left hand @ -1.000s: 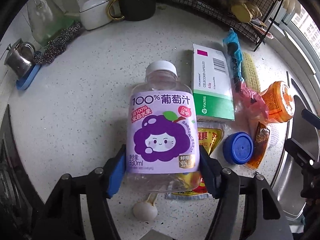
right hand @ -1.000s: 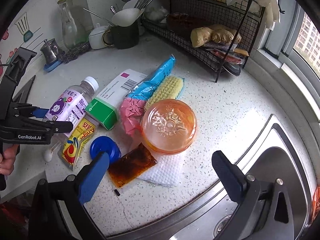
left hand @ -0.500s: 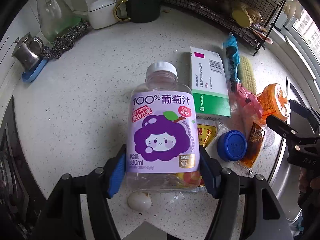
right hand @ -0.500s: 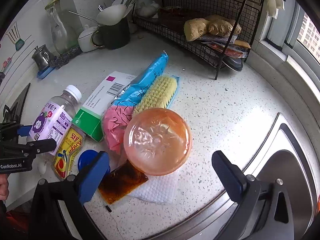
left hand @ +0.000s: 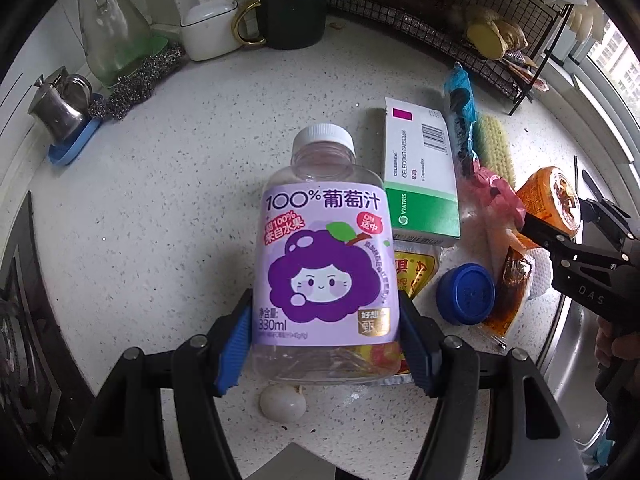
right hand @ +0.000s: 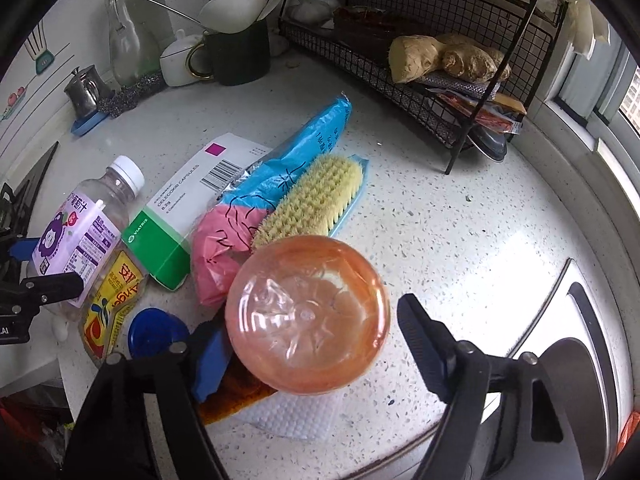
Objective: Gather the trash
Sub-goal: 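Grasp the grape juice bottle with the left gripper while the right gripper grasps the orange lid, then carry the bottle with the left gripper while the right gripper carries the orange lid toward the bin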
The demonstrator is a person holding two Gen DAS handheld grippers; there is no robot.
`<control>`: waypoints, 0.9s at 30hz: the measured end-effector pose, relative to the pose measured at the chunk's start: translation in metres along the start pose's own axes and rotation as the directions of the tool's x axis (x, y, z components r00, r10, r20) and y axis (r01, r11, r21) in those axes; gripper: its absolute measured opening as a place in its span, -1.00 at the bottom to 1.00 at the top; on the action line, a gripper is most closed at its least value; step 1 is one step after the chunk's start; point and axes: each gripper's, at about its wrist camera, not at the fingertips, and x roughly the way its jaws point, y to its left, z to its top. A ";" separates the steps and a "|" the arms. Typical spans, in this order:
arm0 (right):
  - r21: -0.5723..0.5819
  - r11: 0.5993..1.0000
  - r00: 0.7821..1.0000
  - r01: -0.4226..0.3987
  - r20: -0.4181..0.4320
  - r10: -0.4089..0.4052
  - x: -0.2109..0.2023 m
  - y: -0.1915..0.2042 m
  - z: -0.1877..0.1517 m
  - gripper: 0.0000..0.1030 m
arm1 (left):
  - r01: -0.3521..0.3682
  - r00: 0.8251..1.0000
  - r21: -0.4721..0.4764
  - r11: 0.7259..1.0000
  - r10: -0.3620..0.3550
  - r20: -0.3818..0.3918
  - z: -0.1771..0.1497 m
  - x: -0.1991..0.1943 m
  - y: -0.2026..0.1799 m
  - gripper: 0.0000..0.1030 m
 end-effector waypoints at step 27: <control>-0.015 1.000 0.995 -0.005 0.103 0.006 -0.093 0.036 -0.033 0.24 | 0.094 0.983 0.013 0.995 -0.095 0.159 -0.066 -0.111 -0.014 0.24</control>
